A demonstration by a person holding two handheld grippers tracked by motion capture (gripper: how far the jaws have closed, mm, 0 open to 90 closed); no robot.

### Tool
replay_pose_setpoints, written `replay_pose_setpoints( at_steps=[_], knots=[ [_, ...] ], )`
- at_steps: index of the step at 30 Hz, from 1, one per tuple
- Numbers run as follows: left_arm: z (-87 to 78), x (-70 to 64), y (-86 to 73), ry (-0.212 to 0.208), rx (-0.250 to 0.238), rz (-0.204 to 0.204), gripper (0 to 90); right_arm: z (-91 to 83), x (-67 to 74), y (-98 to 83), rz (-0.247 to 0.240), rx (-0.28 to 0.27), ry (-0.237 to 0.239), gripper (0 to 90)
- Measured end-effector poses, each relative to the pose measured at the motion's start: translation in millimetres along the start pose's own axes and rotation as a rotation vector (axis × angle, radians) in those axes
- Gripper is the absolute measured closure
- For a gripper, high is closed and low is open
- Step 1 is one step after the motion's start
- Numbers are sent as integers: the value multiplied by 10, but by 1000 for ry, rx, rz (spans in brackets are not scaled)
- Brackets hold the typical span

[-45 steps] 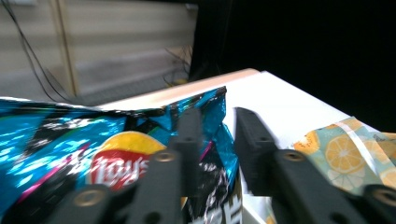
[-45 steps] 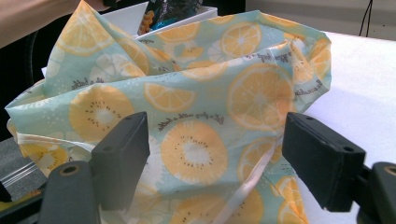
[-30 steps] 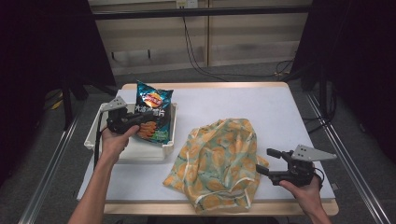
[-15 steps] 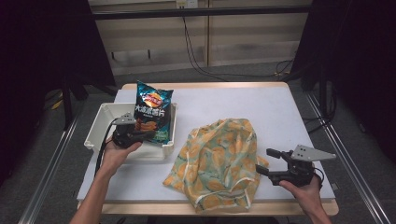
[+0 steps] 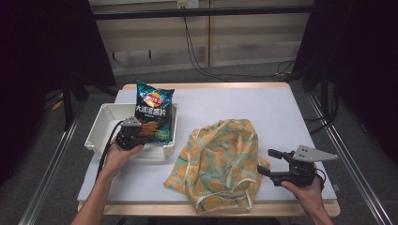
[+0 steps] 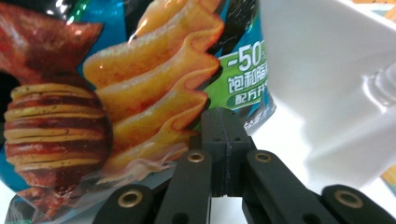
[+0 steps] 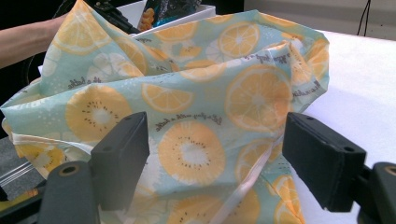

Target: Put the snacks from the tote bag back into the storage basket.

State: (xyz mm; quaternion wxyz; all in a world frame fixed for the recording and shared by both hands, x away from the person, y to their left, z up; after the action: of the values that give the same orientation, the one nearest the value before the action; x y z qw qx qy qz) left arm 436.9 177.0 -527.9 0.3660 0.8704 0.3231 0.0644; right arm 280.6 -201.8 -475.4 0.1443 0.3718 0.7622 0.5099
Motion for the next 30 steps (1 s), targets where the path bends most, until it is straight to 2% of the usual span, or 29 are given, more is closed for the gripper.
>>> replay_pose_setpoints(
  at_steps=[4, 7, 9, 14, 15, 18, 19, 23, 25, 26, 30],
  knots=[
    [13, 53, 19, 22, 11, -3, 900, 13, 9, -6, -3, 5, 2, 231],
    [24, 65, 35, 23, 15, 10, 900, 15, 12, -7, -2, 6, 3, 231],
    [23, 75, 21, 24, 27, -3, 900, 21, 10, -17, -2, 11, 2, 231],
    [25, 109, -22, 24, 37, -4, 900, 9, 5, -8, 1, 4, 2, 231],
    [40, 154, -14, 31, 37, -19, 900, 12, 2, -8, 2, 3, 3, 230],
    [58, 188, 14, 43, 48, -15, 900, 15, 10, -10, 0, 6, 5, 230],
    [85, 191, 44, 53, 63, -2, 900, 13, 17, -7, -1, 4, 4, 230],
    [117, 230, 82, 58, 66, -8, 900, 14, 8, -5, 2, 3, 6, 230],
    [149, 256, 95, 75, 71, -8, 900, 18, -1, -15, 3, 7, 2, 230],
    [167, 260, 85, 68, 95, -1, 900, 17, -1, -16, 3, 6, 1, 230],
    [199, 271, 95, 59, 92, -12, 895, 7, 2, -9, 1, 3, 2, 230]
  ],
)
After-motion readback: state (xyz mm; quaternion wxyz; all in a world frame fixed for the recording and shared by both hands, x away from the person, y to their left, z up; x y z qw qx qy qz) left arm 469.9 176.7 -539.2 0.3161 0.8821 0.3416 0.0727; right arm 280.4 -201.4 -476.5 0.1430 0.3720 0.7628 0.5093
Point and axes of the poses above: each handheld gripper's, and its own axes: z roughly forward along the jaws, y roughly out of its top, x roughly to its left, the point moved 10 cm from there along z, roughly forward along the jaws, and after that the axes turned 5 degrees about x, right-handed, at the moved point
